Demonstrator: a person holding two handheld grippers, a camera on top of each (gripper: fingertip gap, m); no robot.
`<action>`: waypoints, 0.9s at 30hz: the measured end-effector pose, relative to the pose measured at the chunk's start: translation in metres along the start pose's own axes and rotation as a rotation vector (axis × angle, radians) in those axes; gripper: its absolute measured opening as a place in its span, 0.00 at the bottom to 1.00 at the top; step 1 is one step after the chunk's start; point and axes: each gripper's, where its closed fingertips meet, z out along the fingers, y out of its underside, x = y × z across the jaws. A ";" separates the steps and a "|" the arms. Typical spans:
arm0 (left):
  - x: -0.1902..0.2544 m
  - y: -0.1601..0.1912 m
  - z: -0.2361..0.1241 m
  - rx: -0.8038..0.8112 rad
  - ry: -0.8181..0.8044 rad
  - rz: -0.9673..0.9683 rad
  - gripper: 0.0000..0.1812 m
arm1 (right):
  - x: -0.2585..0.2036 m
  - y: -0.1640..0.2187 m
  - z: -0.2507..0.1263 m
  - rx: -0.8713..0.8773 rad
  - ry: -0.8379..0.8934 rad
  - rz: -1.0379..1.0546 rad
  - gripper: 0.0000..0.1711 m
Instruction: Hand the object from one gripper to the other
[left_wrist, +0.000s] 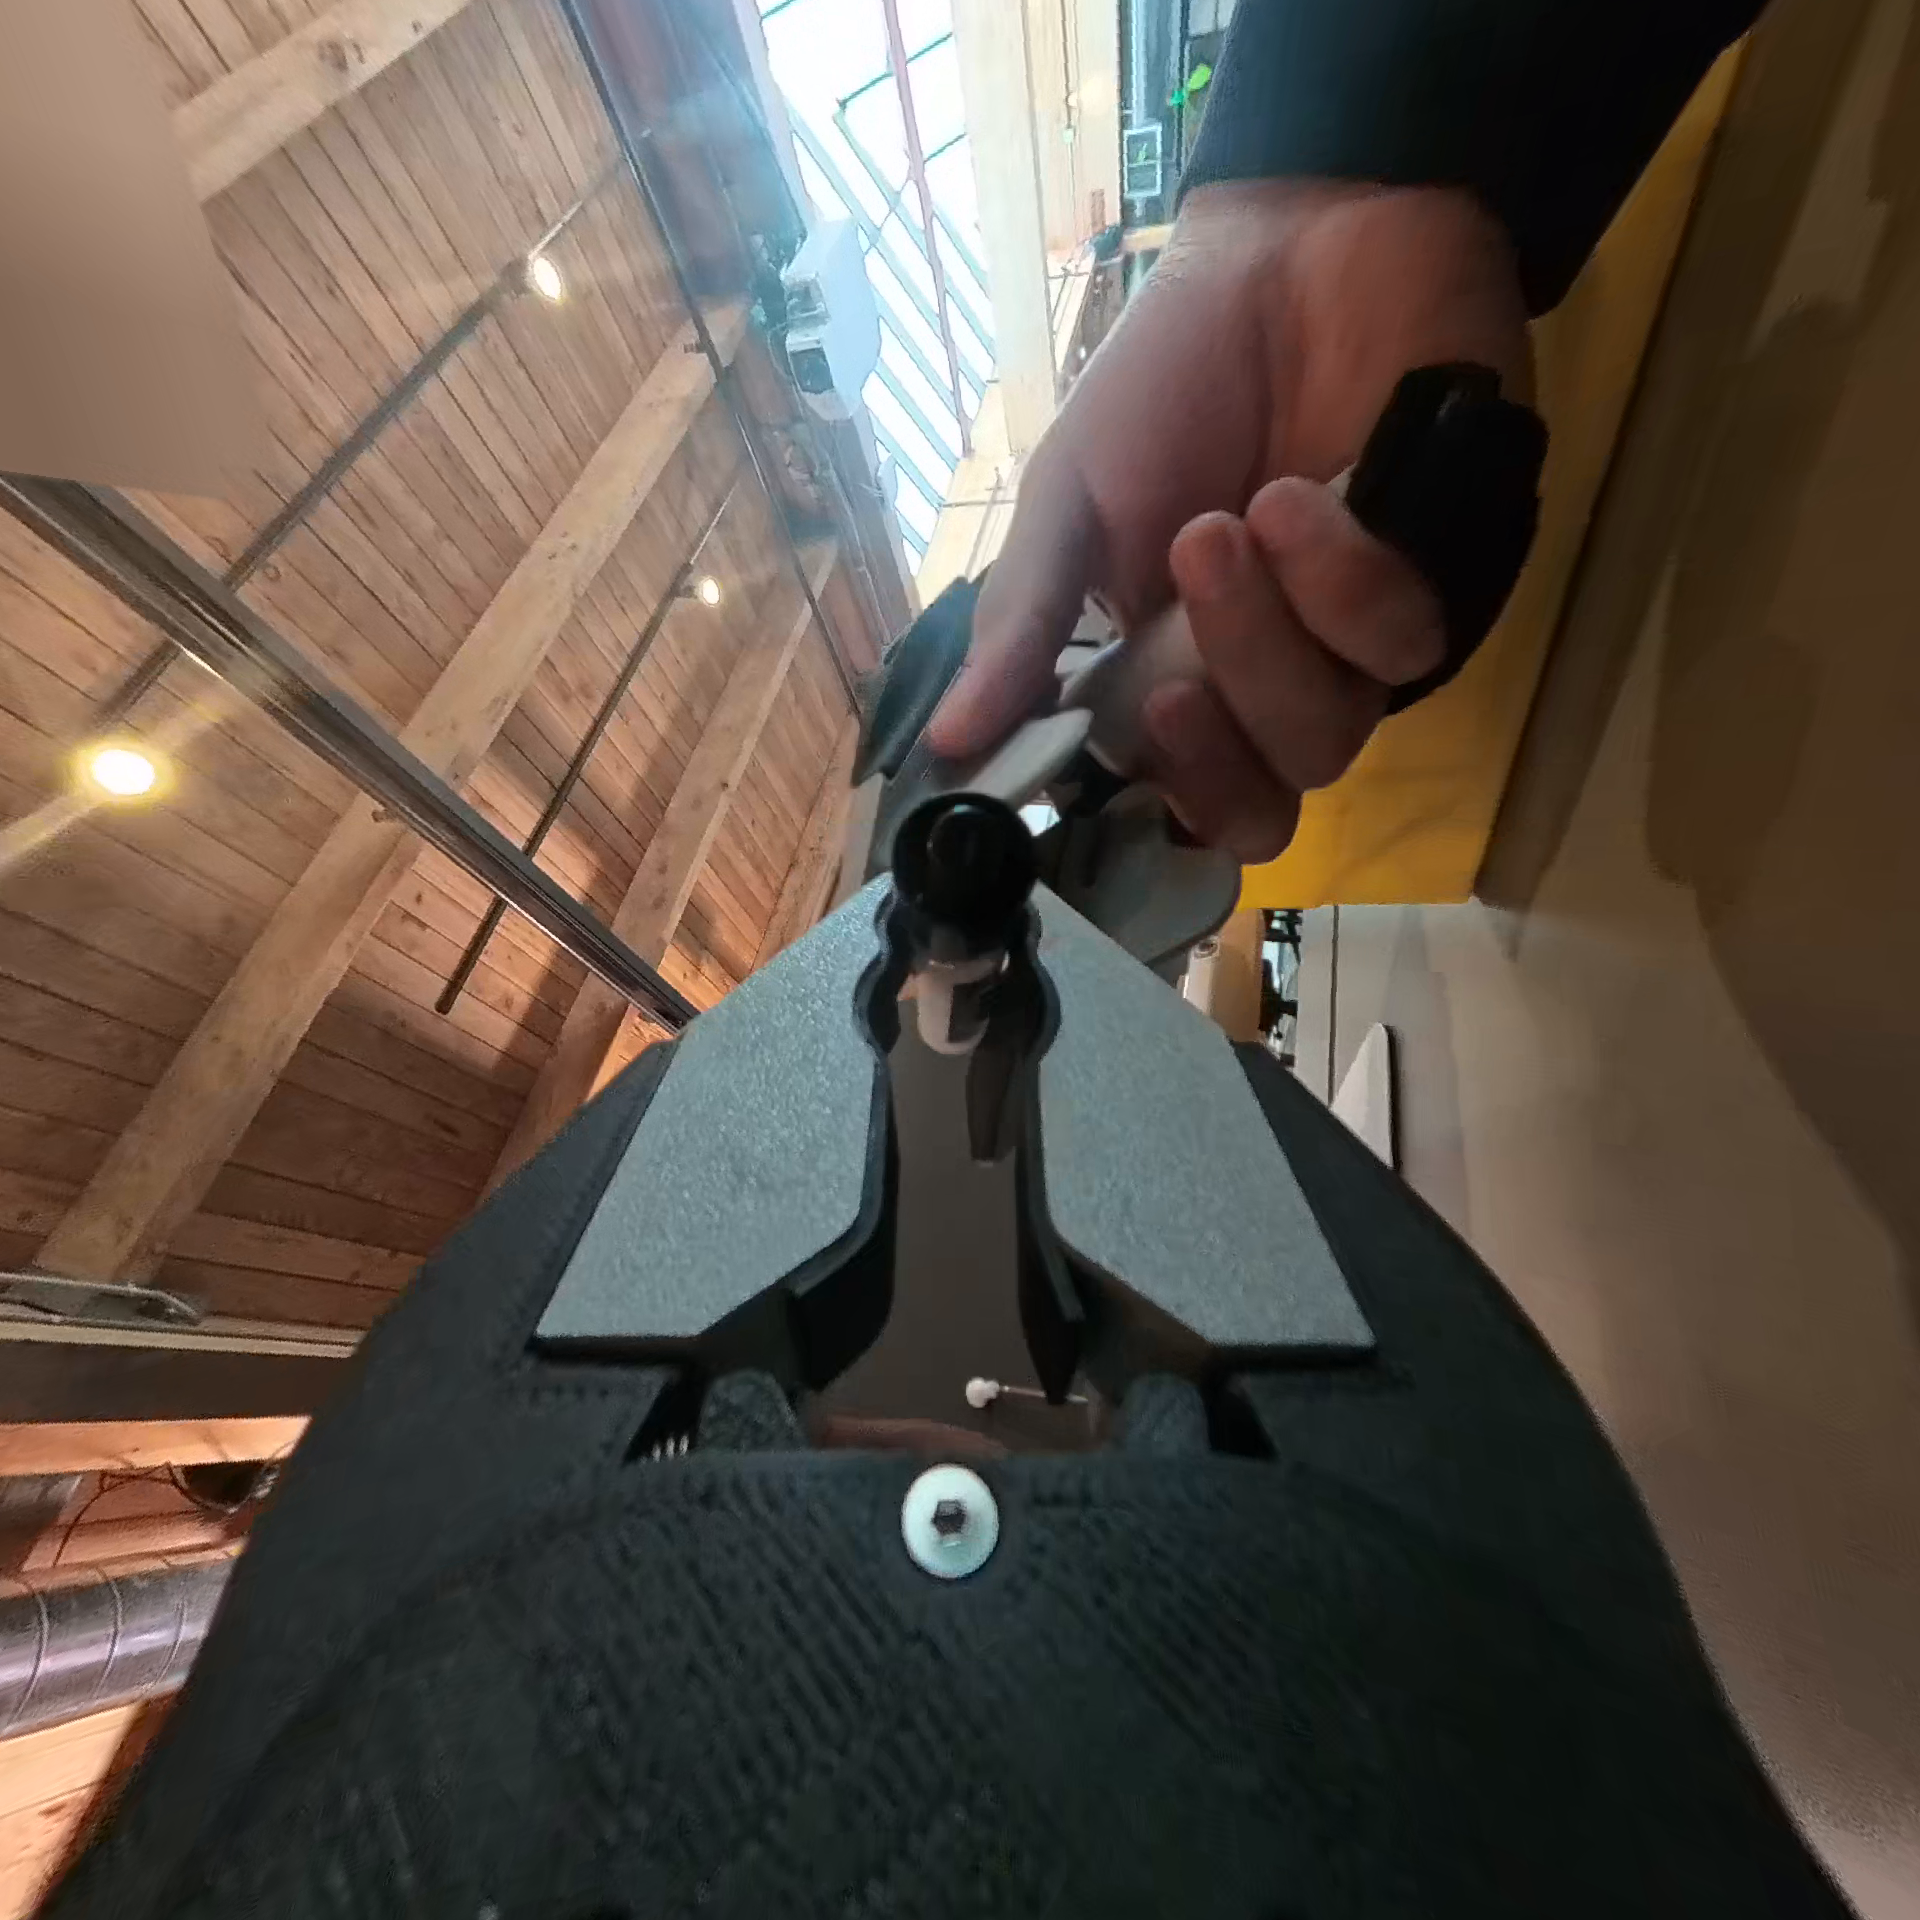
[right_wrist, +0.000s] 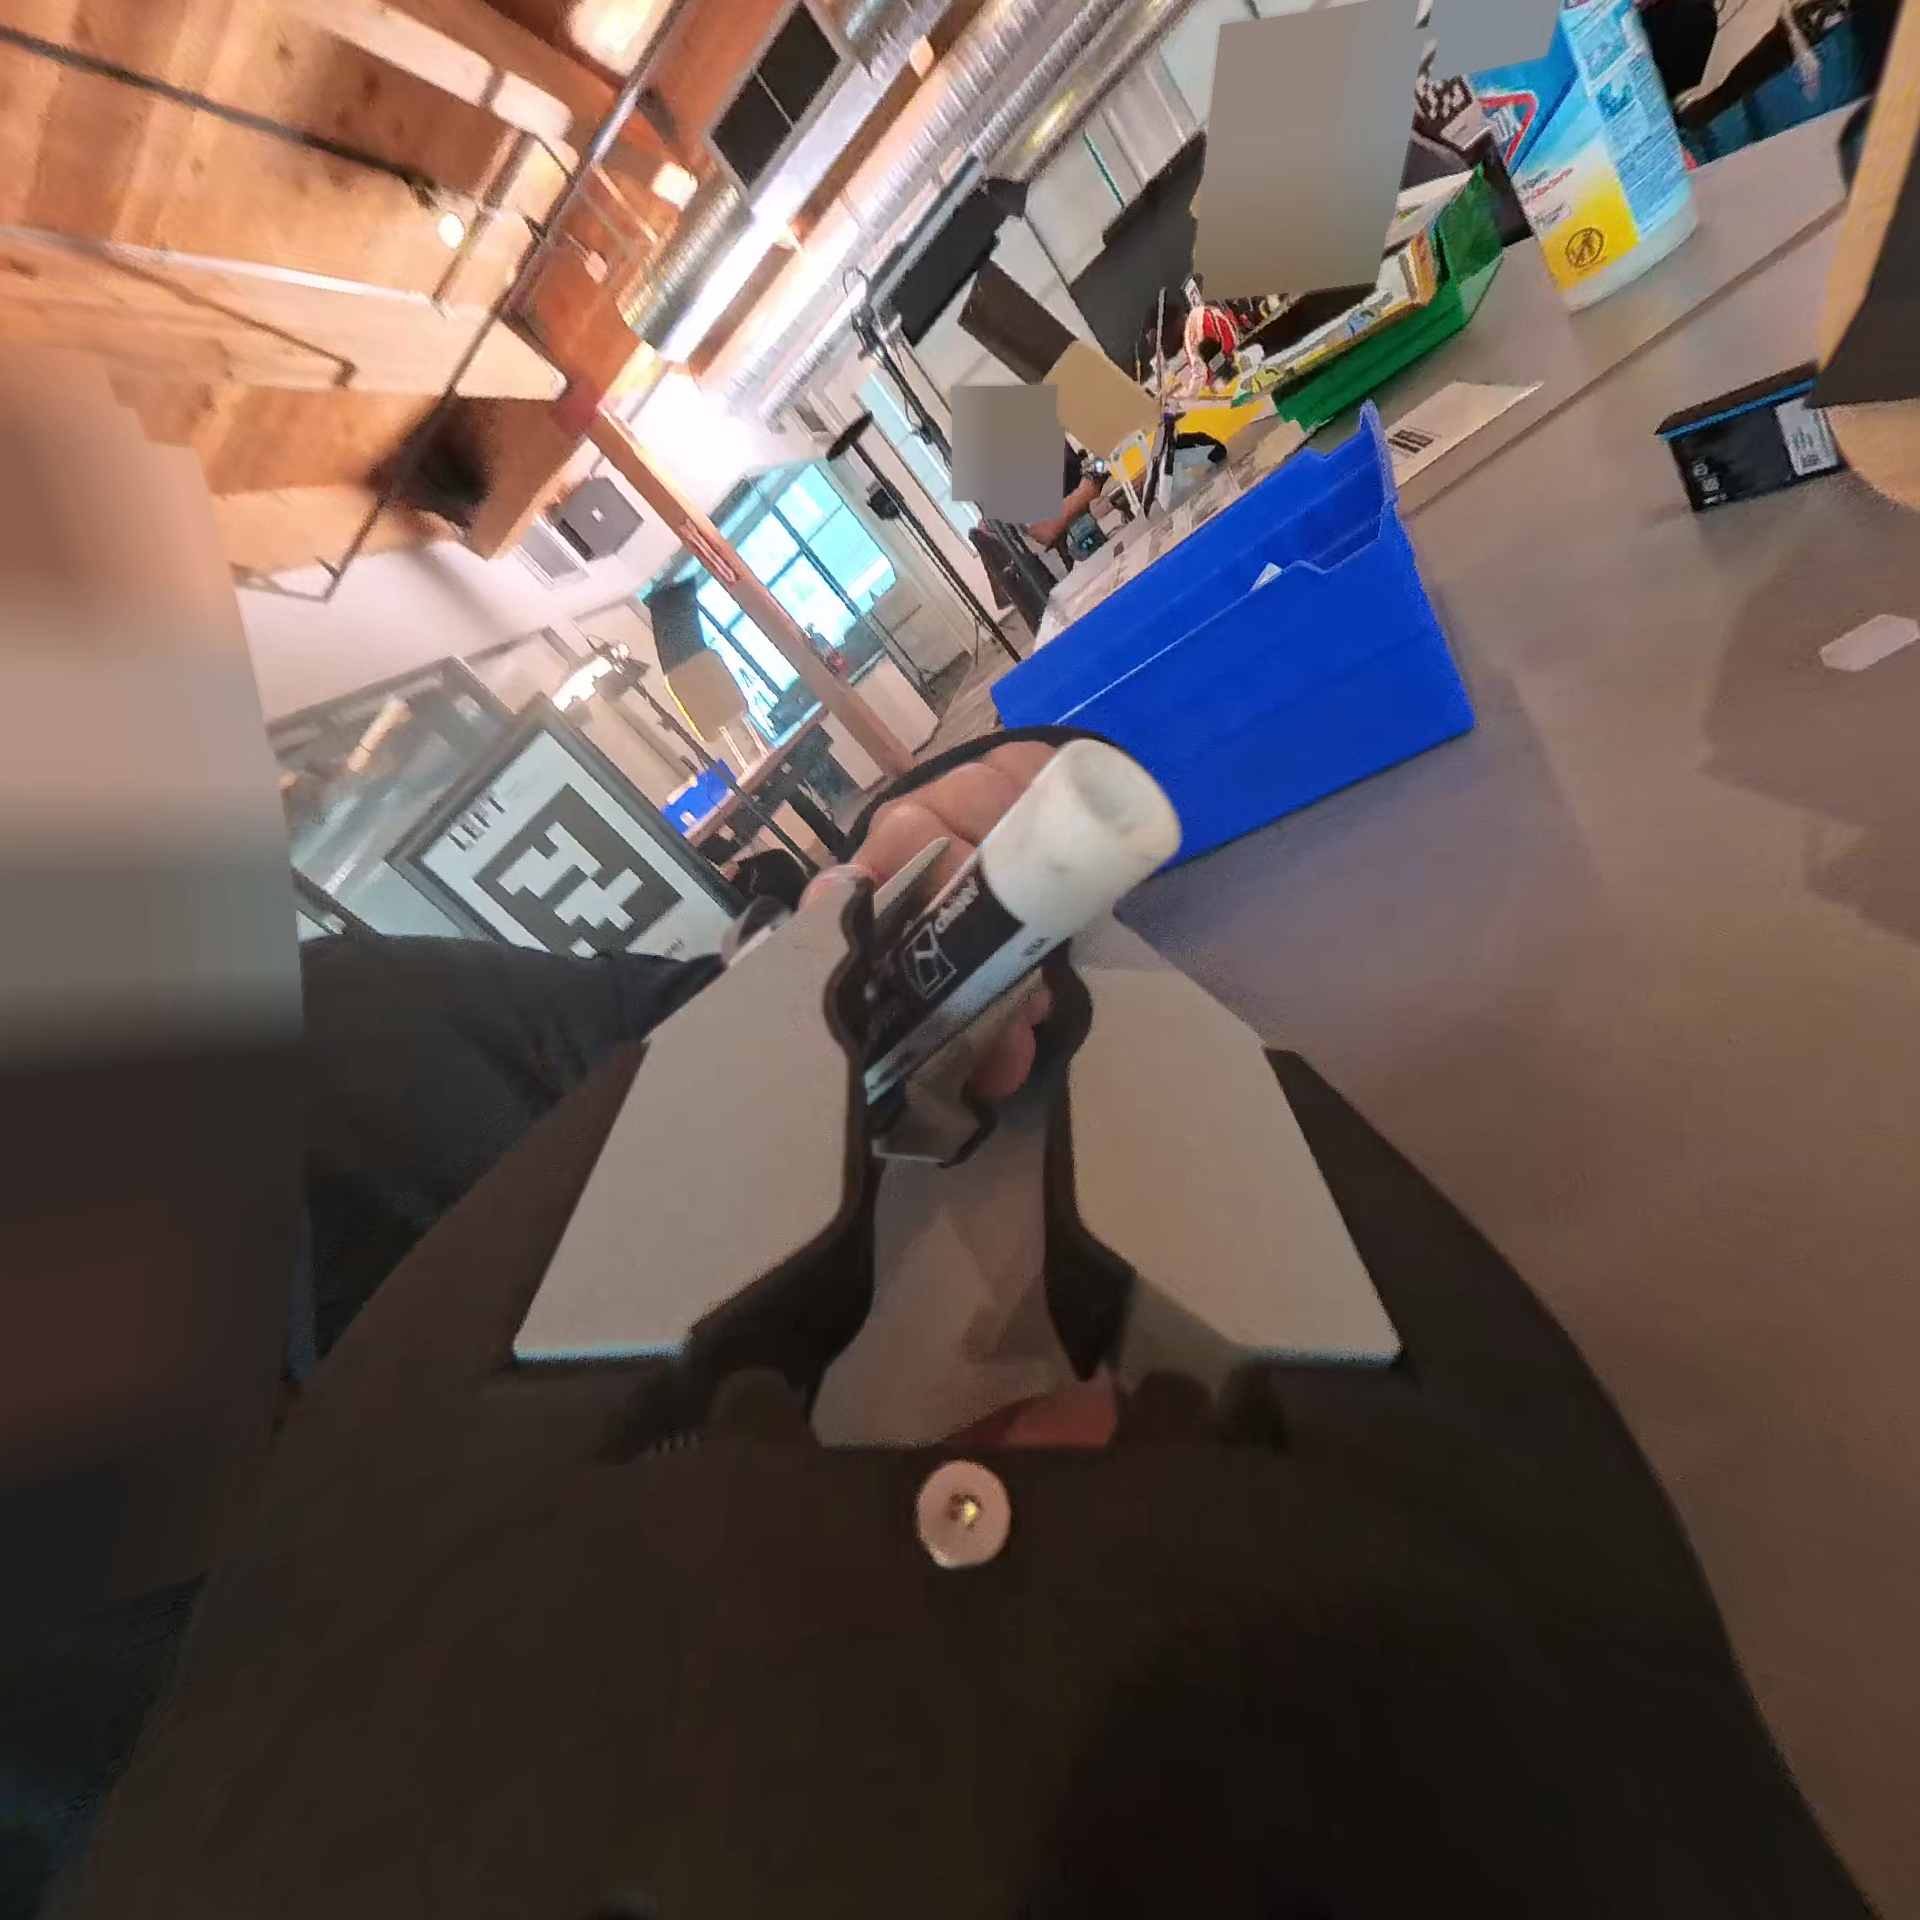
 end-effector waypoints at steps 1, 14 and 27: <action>0.001 0.000 0.001 -0.007 0.003 0.004 0.09 | 0.000 0.000 0.000 0.002 0.003 -0.013 0.17; 0.015 0.042 -0.021 -0.006 0.394 -1.174 0.20 | 0.005 -0.051 -0.043 0.116 0.565 -0.749 0.06; 0.035 0.041 0.002 -0.072 0.437 -1.612 0.29 | -0.005 -0.045 -0.024 0.266 0.360 -0.624 0.07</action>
